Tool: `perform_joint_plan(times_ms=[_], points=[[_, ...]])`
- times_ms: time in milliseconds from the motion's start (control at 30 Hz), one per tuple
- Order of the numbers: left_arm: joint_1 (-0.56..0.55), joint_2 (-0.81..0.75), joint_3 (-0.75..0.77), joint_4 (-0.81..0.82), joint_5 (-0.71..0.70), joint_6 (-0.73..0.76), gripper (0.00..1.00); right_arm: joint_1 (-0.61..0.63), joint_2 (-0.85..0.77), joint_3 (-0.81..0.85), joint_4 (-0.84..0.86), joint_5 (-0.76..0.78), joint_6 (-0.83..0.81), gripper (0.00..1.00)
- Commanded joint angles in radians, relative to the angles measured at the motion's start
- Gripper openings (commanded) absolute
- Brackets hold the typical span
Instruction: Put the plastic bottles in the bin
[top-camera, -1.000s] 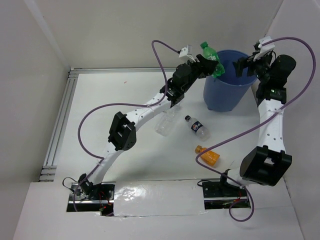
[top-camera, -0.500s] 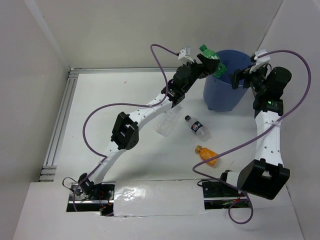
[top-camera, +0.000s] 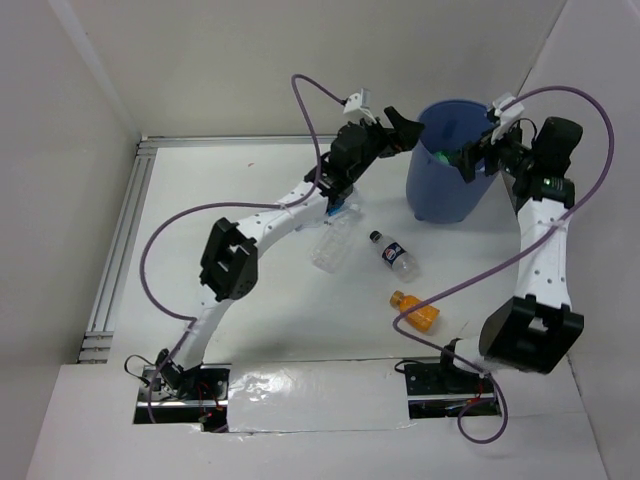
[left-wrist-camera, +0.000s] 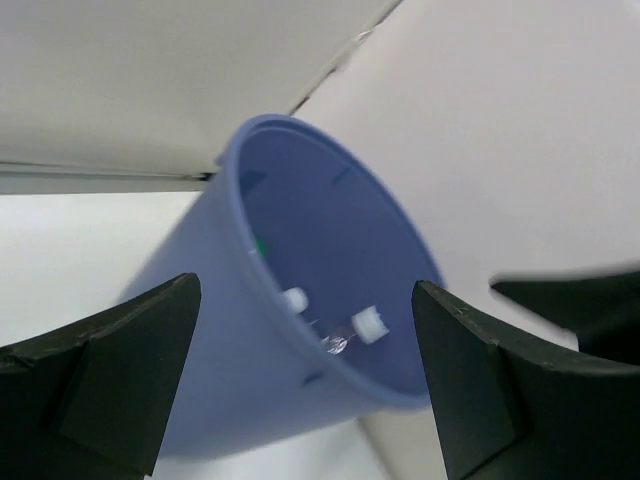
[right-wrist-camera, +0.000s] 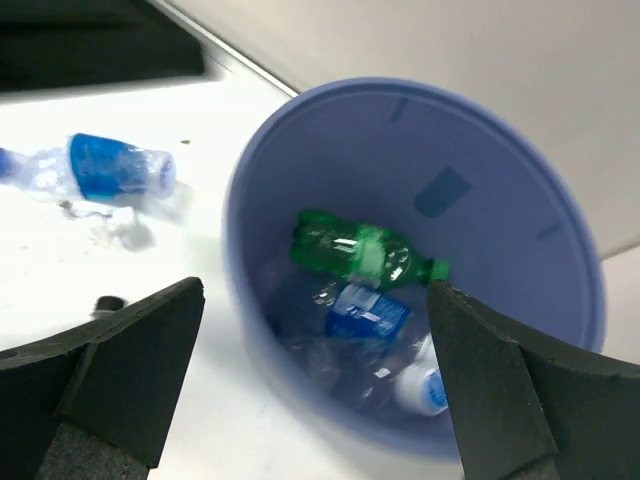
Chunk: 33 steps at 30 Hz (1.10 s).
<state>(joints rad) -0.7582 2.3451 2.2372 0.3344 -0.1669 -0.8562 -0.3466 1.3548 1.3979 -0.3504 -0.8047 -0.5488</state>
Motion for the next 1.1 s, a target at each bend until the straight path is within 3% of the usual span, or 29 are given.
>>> perform_joint_plan(times_ms=[0,100,267,433,567,700,1067], points=[[0.051,-0.318,-0.196,-0.009,0.049,0.173,0.99,0.001,0.11,0.143,-0.194,-0.05,-0.158,0.99],[0.105,-0.49,-0.479,-0.095,0.128,0.255,0.99,0.001,0.181,0.219,-0.243,-0.05,-0.206,0.99],[0.151,-0.782,-0.809,-0.268,0.236,0.382,0.99,0.05,0.328,0.397,-0.479,-0.059,-0.332,0.98],[0.14,-0.934,-1.118,-0.282,0.256,0.427,0.99,0.119,0.337,0.388,-0.461,-0.01,-0.344,0.97],[0.097,-0.992,-1.217,-0.282,0.242,0.416,0.99,0.15,0.337,0.409,-0.486,-0.001,-0.344,0.94],[0.065,-1.021,-1.274,-0.282,0.214,0.393,0.99,0.15,0.232,0.363,-0.316,0.012,-0.24,0.94],[0.005,-1.015,-1.295,-0.293,0.184,0.382,0.99,0.175,0.202,0.384,-0.329,0.038,-0.148,0.94]])
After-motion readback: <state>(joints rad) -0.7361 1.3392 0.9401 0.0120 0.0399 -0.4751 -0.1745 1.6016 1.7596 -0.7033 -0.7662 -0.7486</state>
